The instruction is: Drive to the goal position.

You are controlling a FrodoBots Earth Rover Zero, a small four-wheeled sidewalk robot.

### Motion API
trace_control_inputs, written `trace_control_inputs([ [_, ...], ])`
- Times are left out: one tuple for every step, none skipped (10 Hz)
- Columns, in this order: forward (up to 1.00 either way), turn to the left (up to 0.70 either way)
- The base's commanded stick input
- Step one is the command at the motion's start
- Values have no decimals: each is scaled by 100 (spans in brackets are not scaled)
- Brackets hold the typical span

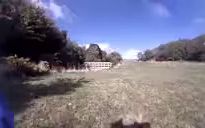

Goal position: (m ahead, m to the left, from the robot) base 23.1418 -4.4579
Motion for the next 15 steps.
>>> trace_control_inputs([
  [70, 0],
  [70, 0],
  [70, 0],
  [70, 0],
  [70, 0],
  [70, 0],
  [70, 0],
  [70, 0],
  [70, 0],
  [70, 0],
  [70, 0],
  [70, 0],
  [70, 0],
  [70, 0],
  [70, 0],
])
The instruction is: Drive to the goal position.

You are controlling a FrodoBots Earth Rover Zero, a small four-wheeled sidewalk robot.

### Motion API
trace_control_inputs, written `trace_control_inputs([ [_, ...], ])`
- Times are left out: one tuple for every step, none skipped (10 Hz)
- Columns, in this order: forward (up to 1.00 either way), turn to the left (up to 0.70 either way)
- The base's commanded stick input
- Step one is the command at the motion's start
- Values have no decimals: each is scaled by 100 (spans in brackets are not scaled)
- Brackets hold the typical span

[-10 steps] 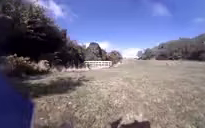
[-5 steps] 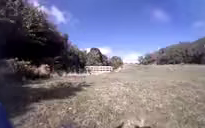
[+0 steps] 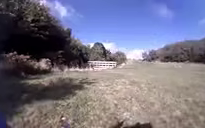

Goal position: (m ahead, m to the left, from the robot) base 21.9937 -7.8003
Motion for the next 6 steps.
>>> trace_control_inputs([
  [70, 0],
  [70, 0],
  [70, 0],
  [70, 0],
  [70, 0],
  [70, 0],
])
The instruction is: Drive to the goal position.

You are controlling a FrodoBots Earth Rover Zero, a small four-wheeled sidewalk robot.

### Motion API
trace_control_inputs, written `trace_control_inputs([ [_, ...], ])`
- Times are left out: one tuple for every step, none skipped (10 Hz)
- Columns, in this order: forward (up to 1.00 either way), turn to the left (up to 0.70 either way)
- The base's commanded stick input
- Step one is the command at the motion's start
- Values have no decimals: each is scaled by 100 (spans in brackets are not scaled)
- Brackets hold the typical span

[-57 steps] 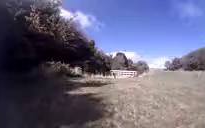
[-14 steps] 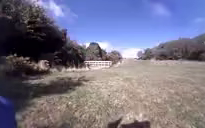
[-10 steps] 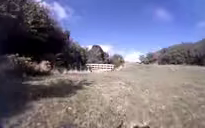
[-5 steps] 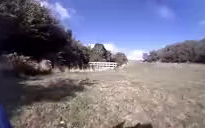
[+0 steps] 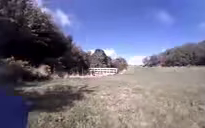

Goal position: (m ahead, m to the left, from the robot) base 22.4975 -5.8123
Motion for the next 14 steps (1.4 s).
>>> trace_control_inputs([
  [70, 0],
  [70, -4],
  [70, -8],
  [70, -13],
  [70, -17],
  [70, -22],
  [70, -26],
  [70, -31],
  [70, -35],
  [70, -35],
  [70, -35],
  [70, -28],
  [70, -20],
  [70, -13],
])
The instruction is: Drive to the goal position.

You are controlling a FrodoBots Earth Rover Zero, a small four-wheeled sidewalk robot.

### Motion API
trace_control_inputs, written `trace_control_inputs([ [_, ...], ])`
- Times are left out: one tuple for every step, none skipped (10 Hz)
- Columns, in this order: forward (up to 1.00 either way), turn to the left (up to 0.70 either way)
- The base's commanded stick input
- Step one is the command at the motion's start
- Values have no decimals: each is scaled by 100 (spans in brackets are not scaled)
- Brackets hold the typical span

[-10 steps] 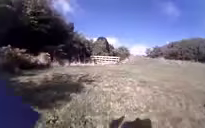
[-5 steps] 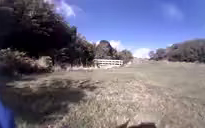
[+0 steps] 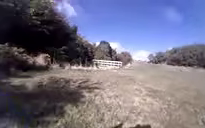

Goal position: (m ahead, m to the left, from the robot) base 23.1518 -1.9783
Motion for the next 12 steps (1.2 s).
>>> trace_control_inputs([
  [70, -5],
  [70, -1],
  [70, -5],
  [70, -8],
  [70, -35],
  [70, -35],
  [70, -35],
  [70, -35],
  [70, -35],
  [70, -35],
  [70, -4],
  [70, -2],
])
